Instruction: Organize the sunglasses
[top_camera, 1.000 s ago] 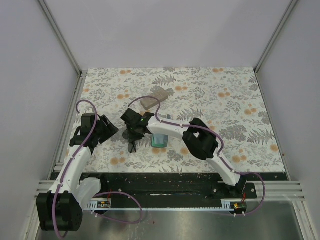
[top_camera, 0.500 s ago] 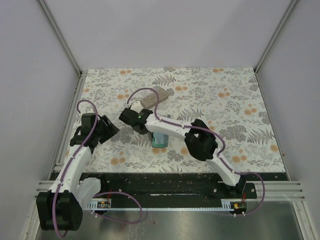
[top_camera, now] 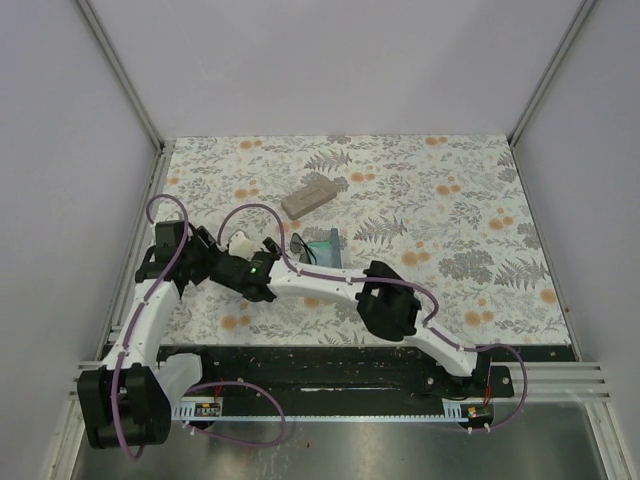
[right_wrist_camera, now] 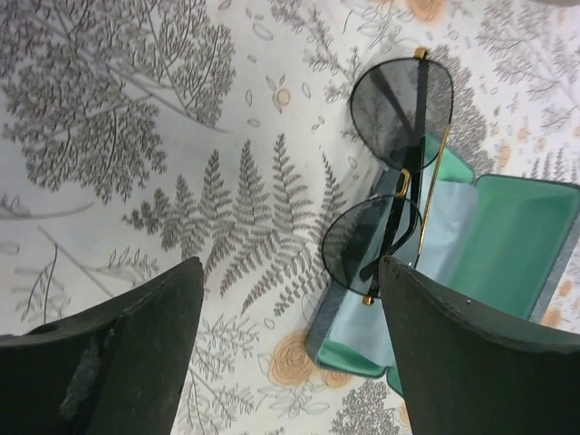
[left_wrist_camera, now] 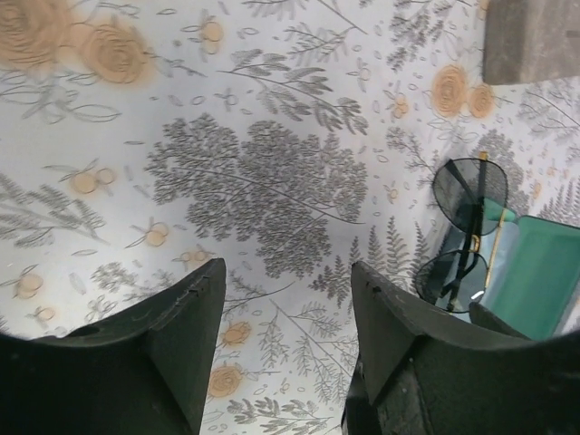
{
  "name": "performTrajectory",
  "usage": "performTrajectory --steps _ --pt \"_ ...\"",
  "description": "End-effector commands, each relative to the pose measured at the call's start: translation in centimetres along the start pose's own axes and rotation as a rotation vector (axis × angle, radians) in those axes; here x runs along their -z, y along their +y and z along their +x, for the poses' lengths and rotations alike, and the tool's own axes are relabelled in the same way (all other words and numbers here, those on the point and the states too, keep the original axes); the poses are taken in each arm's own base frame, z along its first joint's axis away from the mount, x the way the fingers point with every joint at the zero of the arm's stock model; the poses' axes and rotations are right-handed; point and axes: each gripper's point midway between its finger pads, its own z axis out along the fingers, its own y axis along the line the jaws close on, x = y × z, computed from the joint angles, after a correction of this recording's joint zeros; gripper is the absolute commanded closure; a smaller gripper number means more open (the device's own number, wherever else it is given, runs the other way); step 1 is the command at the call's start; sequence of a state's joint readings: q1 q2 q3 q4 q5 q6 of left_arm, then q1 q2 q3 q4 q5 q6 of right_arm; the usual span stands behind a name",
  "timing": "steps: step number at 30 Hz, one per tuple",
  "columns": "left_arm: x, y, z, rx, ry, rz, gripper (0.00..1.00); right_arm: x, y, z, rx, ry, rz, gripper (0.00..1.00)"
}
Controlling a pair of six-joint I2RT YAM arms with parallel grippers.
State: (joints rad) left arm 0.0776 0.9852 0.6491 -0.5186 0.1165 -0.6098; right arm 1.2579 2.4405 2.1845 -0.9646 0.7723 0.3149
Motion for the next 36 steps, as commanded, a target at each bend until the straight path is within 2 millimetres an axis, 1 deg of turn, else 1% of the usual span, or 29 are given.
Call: performTrajectory --steps 1,3,4,5,6,7,9,10,11,12,15,16,18,20,22,26,28,32,36 --pt "-0.5 -3.4 -0.6 -0.029 0.020 0.153 0.39 4.6 -1.9 -3.5 -0.190 -0.059 -0.212 0.16" --pt "-1.2 -3.6 0.2 -0.025 0.062 0.166 0.38 5.6 -3.4 -4.0 -0.272 -0.075 -0.289 0.18" --pt "-1.4 -3.9 0.5 -0.029 0.075 0.173 0.37 6.1 -4.4 -4.0 -0.310 -0.082 -0.323 0.18" --pt "-1.7 -4.3 0.8 -0.033 0.084 0.177 0.34 6.3 -5.9 -4.5 -0.371 -0.095 -0.354 0.19" --pt "-1.9 -4.6 1.1 -0.037 0.094 0.177 0.32 6.5 -6.7 -4.3 -0.419 -0.092 -0.395 0.19" --pt "-1.9 -5.5 1.7 -0.054 0.110 0.182 0.26 6.7 -8.1 -4.3 -0.463 -0.104 -0.416 0.19" --pt "-2.2 -7.0 2.6 -0.077 0.124 0.183 0.16 6.7 -10.7 -3.6 -0.544 -0.110 -0.435 0.19" --pt "-2.1 -8.1 2.6 -0.085 0.118 0.191 0.09 6.7 -12.3 -3.3 -0.584 -0.116 -0.431 0.19" --pt "-2.1 -9.1 3.0 -0.093 0.117 0.196 0.04 6.5 -13.8 -2.8 -0.617 -0.115 -0.418 0.19" --pt "-2.1 -10.0 3.4 -0.103 0.117 0.201 0.01 6.5 -15.2 -2.4 -0.641 -0.123 -0.403 0.20" --pt "-2.6 -12.4 4.3 -0.112 0.117 0.202 0.01 6.1 -19.0 -0.7 -0.724 -0.123 -0.353 0.20" --pt "-2.8 -13.1 4.5 -0.117 0.117 0.202 0.01 5.8 -20.0 0.0 -0.751 -0.116 -0.342 0.20" --pt "-3.4 -14.4 5.1 -0.123 0.124 0.192 0.01 5.9 -21.9 0.9 -0.804 -0.125 -0.334 0.20" --pt "-3.8 -15.8 6.1 -0.141 0.146 0.190 0.01 6.2 -23.1 1.8 -0.836 -0.141 -0.326 0.21" --pt "-4.8 -16.4 6.4 -0.161 0.131 0.139 0.02 6.4 -23.8 2.6 -0.856 -0.145 -0.321 0.21" --pt "-6.0 -18.2 7.3 -0.195 0.129 0.095 0.08 6.5 -24.4 3.5 -0.870 -0.139 -0.326 0.21" --pt "-6.7 -18.6 7.8 -0.196 0.131 0.078 0.14 6.7 -24.6 3.7 -0.875 -0.142 -0.332 0.22" --pt "-7.7 -18.7 8.0 -0.196 0.119 0.042 0.24 7.0 -24.8 4.0 -0.881 -0.145 -0.342 0.22" --pt "-8.4 -18.6 8.5 -0.201 0.129 0.027 0.31 6.9 -24.8 4.5 -0.884 -0.137 -0.346 0.22"
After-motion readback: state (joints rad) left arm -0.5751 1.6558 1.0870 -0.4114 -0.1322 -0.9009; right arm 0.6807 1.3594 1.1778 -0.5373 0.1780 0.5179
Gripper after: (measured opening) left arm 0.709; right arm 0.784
